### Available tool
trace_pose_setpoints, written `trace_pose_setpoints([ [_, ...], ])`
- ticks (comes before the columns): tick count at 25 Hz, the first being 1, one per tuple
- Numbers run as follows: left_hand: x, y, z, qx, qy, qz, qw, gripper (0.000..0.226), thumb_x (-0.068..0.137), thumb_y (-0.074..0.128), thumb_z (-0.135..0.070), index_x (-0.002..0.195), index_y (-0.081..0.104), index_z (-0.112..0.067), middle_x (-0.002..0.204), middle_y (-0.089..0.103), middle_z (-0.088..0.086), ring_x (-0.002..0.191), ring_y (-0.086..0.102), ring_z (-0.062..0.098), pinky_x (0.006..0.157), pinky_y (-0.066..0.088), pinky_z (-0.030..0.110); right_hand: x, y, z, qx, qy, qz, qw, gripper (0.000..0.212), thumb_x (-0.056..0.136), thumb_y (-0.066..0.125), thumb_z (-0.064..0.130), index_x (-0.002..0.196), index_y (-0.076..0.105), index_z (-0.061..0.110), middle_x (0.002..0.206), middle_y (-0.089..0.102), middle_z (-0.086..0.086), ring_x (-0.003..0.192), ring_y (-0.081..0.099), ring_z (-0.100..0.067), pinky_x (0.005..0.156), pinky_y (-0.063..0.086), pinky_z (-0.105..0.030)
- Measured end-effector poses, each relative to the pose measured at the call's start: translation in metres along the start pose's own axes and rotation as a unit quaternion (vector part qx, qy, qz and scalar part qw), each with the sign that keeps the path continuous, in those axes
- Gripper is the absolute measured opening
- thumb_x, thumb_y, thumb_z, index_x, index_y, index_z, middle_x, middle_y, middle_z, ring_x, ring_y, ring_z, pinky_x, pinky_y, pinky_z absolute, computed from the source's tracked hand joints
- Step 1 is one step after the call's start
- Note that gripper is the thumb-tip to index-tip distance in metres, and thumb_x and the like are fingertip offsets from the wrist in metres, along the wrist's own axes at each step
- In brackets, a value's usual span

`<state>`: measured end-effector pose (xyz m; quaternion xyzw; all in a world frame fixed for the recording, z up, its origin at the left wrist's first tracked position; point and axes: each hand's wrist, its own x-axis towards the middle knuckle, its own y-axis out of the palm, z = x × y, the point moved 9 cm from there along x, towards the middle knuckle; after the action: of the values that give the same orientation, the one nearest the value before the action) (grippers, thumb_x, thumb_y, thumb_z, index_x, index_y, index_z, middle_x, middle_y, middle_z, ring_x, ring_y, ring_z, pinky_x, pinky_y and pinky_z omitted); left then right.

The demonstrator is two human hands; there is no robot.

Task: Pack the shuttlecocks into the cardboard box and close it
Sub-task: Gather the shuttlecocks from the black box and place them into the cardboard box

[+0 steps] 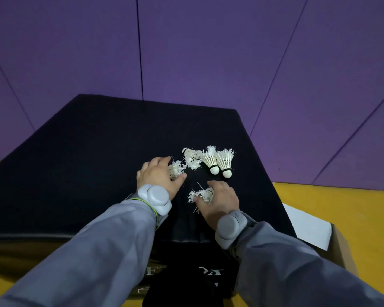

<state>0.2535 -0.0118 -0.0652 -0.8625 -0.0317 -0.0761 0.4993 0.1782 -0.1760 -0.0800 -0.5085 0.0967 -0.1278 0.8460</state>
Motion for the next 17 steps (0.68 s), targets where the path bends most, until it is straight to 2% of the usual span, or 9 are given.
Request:
trace_pose_setpoints([
  [6,0.007,0.014,0.004,-0.031,-0.013,0.023,0.999,0.055,0.079,0.063,-0.04,0.13,0.051,-0.022,0.128,0.055,0.003,0.125,0.038,0.028,0.102,0.036,0.03,0.011,0.0,-0.01,0.021,-0.032,0.019,0.999,0.044,0.082,0.063,0.019,0.126,0.055,0.02,0.134,0.051,0.0,0.127,0.043,-0.02,0.109,0.034,-0.03],
  [9,0.003,0.009,0.003,-0.024,-0.021,0.017,0.999,0.05,0.076,0.064,-0.04,0.123,0.057,-0.023,0.116,0.057,0.004,0.116,0.043,0.027,0.094,0.042,0.031,0.01,-0.007,-0.014,0.04,-0.03,0.021,0.999,0.036,0.083,0.06,0.012,0.119,0.061,0.018,0.131,0.052,0.0,0.124,0.047,-0.021,0.104,0.04,-0.029],
  [12,-0.006,0.001,-0.001,-0.023,-0.029,0.023,0.999,0.046,0.075,0.065,-0.042,0.117,0.059,-0.024,0.114,0.058,0.003,0.115,0.046,0.027,0.092,0.046,0.035,0.002,-0.018,-0.018,0.051,-0.028,0.013,0.998,0.031,0.085,0.057,0.015,0.115,0.062,0.016,0.129,0.053,-0.001,0.118,0.052,-0.021,0.099,0.044,-0.029],
  [17,-0.024,-0.024,-0.038,-0.037,-0.002,0.008,0.999,0.05,0.075,0.067,-0.038,0.121,0.057,-0.021,0.116,0.058,0.003,0.115,0.047,0.026,0.093,0.046,0.035,-0.016,-0.058,-0.034,0.068,-0.016,-0.027,0.997,0.029,0.087,0.057,0.019,0.115,0.062,0.015,0.128,0.054,-0.002,0.113,0.056,-0.022,0.095,0.047,-0.031],
])
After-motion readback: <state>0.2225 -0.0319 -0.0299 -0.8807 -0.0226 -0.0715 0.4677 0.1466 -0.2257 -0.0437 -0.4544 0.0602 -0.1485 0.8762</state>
